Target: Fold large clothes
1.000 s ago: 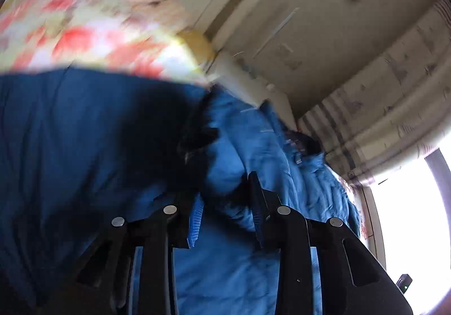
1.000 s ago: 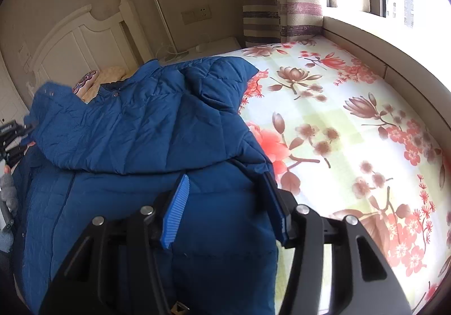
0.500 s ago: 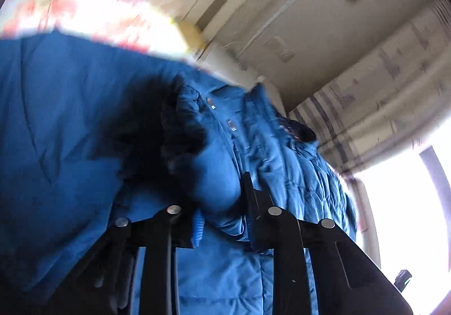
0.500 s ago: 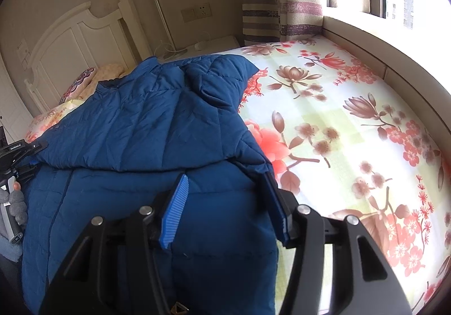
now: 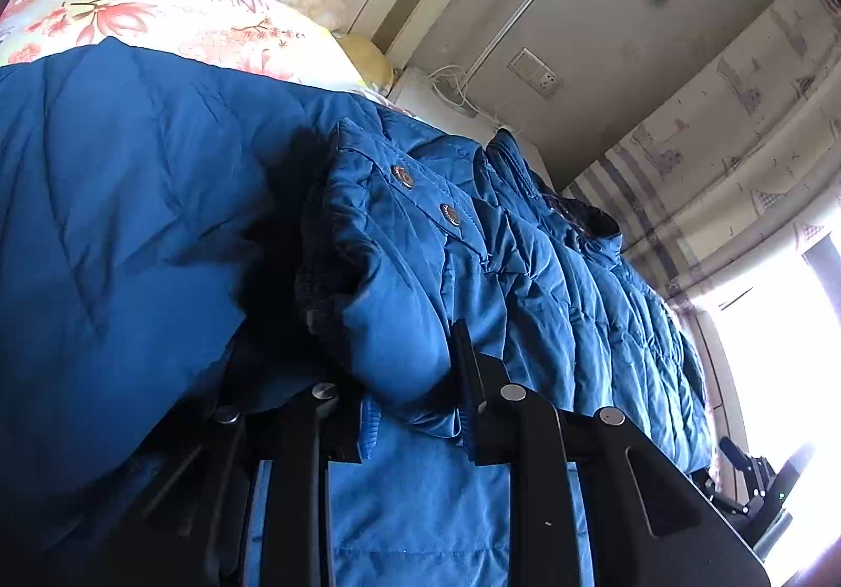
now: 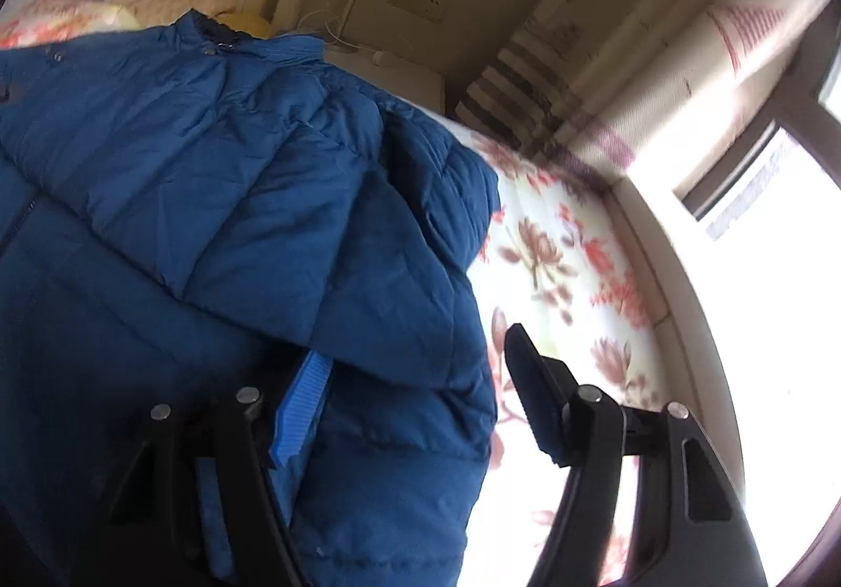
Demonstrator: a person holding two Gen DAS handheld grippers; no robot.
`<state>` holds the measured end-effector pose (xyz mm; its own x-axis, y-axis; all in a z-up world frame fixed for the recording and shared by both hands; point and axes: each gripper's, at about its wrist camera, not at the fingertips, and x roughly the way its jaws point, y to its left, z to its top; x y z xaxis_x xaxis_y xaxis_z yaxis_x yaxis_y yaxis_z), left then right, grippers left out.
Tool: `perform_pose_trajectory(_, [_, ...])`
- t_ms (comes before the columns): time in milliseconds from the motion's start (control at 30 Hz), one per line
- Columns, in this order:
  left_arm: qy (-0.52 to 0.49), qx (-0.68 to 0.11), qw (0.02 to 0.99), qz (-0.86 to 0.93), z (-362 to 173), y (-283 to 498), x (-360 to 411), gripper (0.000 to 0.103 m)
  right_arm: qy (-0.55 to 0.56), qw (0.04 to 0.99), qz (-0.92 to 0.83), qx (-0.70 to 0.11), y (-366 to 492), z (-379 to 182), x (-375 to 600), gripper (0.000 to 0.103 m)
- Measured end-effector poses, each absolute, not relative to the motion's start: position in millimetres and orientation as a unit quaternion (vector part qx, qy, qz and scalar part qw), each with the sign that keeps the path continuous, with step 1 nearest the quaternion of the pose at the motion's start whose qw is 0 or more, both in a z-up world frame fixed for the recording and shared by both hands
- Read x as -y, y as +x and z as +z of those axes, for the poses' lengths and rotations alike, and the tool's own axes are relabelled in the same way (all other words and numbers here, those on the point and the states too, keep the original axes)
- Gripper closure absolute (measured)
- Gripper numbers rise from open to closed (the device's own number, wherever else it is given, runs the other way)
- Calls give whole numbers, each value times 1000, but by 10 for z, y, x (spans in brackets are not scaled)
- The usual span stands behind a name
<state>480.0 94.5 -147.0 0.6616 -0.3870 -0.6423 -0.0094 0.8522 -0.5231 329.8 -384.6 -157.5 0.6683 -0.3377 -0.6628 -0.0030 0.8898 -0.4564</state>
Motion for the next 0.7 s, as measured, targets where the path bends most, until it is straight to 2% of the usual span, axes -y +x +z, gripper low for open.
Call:
perform_pose_trajectory(67, [-247, -397, 878, -106, -1468, 4791, -957, 82, -236, 892, -67, -379, 3308, -1592, 3796, 94])
perform_pose_trajectory(200, [-218, -396, 885, -108, -1443, 4787, -860, 82, -162, 918, -63, -355, 3212, -1484, 3986, 98])
perform_pose_trajectory(300, [-187, -393, 895, -96, -1420, 4758, -792, 82, -149, 909, -69, -383, 3240, -1602, 4062, 97])
perform_pose_trajectory(400, [-188, -391, 896, -94, -1420, 4752, -805, 82, -194, 886, -54, -417, 3280, -1661, 3978, 87])
perform_pose_trajectory(433, [-191, -391, 896, -94, -1423, 4750, -817, 82, -178, 886, -40, -426, 3246, -1562, 4004, 69])
perform_pose_trajectory(467, [-193, -389, 896, -93, -1422, 4748, -824, 82, -153, 892, -27, -425, 3210, -1468, 4047, 42])
perform_pose_trajectory(500, [-192, -386, 898, -92, -1415, 4738, -827, 82, -113, 906, -10, -408, 3141, -1311, 4129, 37])
perform_pose_trajectory(700, [-168, -346, 920, -78, -1299, 4596, -783, 82, -23, 943, -29, -331, 3337, -808, 4464, 41])
